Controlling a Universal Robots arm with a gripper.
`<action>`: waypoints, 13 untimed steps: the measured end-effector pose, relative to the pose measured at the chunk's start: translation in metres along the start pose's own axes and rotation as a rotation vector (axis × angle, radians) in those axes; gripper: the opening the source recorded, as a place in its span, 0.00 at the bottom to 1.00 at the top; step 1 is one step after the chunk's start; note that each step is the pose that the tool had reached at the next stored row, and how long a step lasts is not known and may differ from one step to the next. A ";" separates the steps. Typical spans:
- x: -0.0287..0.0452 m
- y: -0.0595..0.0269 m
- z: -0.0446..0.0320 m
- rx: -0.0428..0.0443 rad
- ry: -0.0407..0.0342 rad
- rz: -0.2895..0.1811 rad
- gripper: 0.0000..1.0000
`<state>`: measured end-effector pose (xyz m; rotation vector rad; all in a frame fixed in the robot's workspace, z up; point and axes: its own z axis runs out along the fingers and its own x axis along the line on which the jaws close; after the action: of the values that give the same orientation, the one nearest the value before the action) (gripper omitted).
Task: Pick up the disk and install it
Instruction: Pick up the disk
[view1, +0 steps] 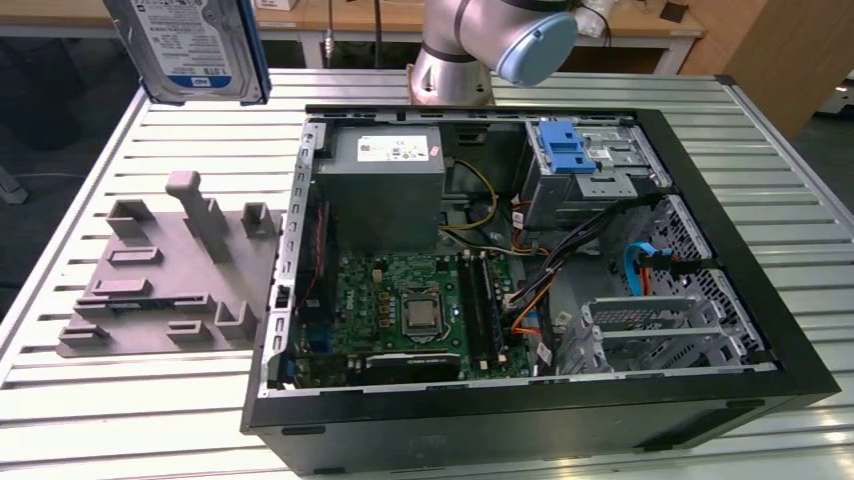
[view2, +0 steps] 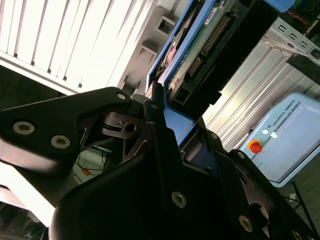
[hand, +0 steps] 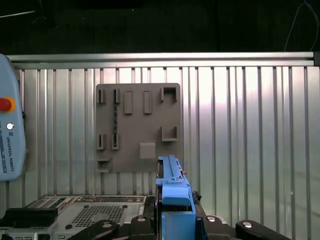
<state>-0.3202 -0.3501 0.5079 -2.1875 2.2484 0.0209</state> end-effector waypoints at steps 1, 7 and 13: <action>0.0000 -0.0001 0.0000 0.0001 -0.0001 0.000 0.36; 0.0000 -0.0003 0.0000 0.0001 -0.0003 0.000 0.36; 0.0002 -0.0039 0.0000 0.0001 -0.0003 0.000 0.36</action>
<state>-0.3163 -0.3504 0.5079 -2.1874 2.2482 0.0211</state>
